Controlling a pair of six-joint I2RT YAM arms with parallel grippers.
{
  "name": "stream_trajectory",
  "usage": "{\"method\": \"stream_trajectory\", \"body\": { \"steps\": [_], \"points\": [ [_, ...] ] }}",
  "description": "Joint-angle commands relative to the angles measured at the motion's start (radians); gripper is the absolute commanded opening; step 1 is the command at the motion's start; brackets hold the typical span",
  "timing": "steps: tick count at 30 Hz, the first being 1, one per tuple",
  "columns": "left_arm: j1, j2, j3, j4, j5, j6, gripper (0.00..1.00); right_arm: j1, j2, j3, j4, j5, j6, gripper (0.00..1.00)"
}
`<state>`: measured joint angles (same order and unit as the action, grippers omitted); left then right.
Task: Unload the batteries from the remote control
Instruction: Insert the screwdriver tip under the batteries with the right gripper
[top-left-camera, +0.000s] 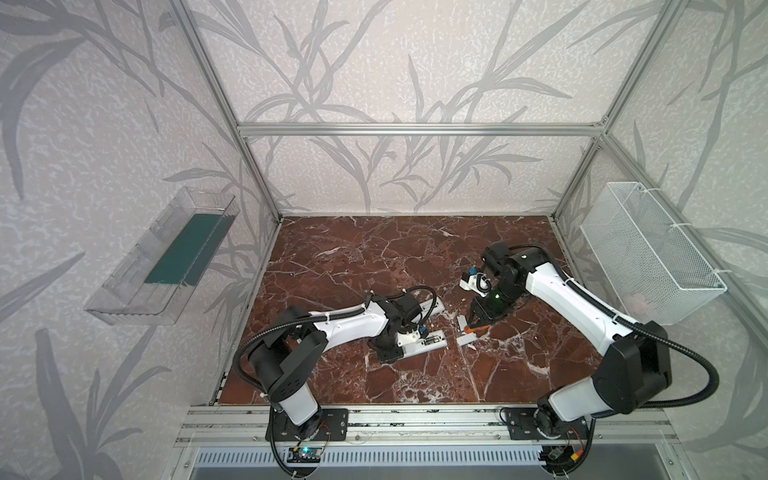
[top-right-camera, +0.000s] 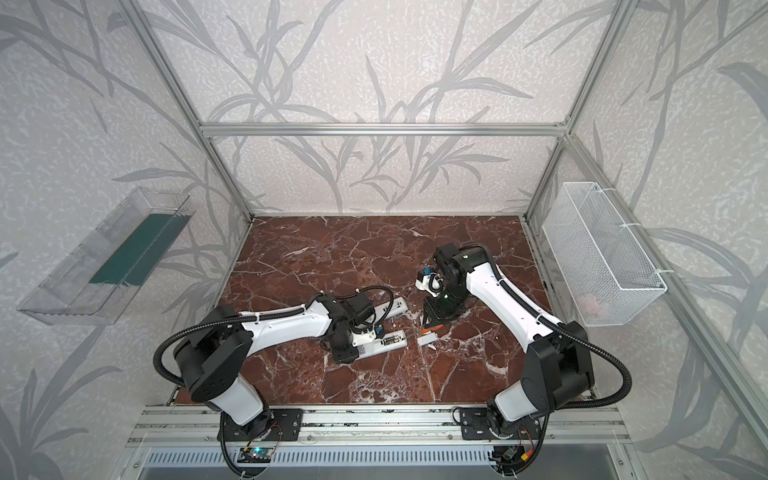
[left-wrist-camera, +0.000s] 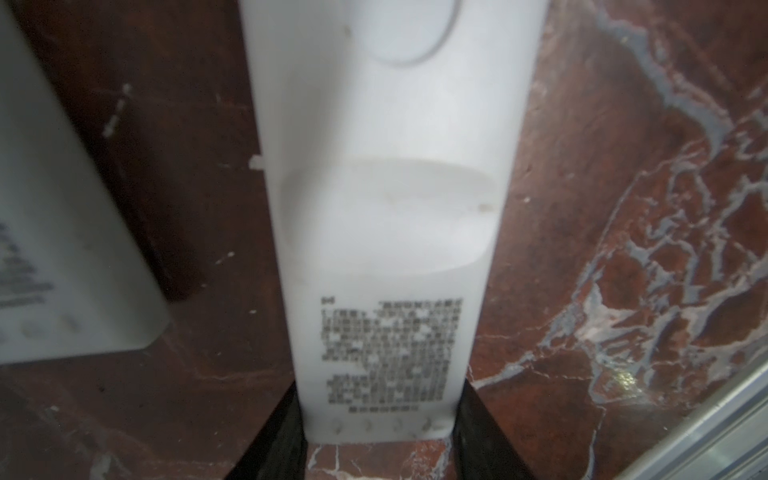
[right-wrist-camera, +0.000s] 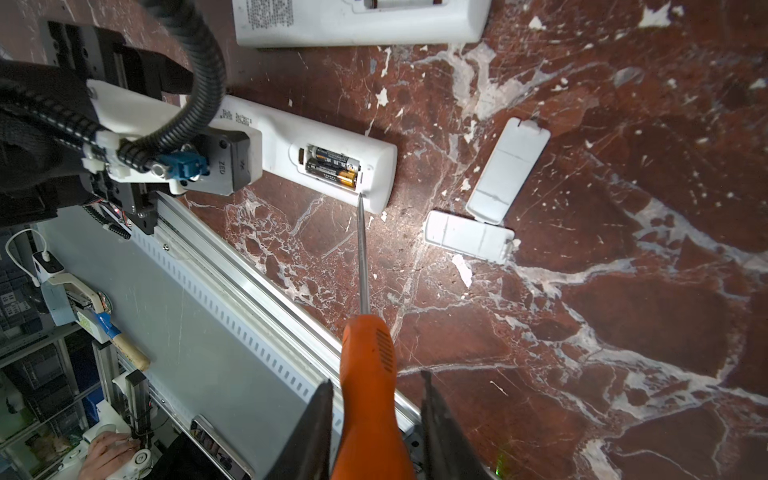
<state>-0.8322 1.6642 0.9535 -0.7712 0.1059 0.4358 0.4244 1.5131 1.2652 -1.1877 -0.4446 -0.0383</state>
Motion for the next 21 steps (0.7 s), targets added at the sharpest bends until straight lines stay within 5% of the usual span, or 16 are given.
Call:
{"method": "stream_trajectory", "body": {
  "steps": [1, 21],
  "points": [
    [-0.019, 0.022, 0.007, -0.058, 0.067, 0.039, 0.29, 0.006, 0.007, 0.016, 0.003, 0.0, -0.003, 0.0],
    [-0.02, 0.034, 0.01, -0.058, 0.069, 0.038, 0.28, 0.033, 0.022, -0.04, 0.057, -0.039, 0.013, 0.0]
  ]
}}
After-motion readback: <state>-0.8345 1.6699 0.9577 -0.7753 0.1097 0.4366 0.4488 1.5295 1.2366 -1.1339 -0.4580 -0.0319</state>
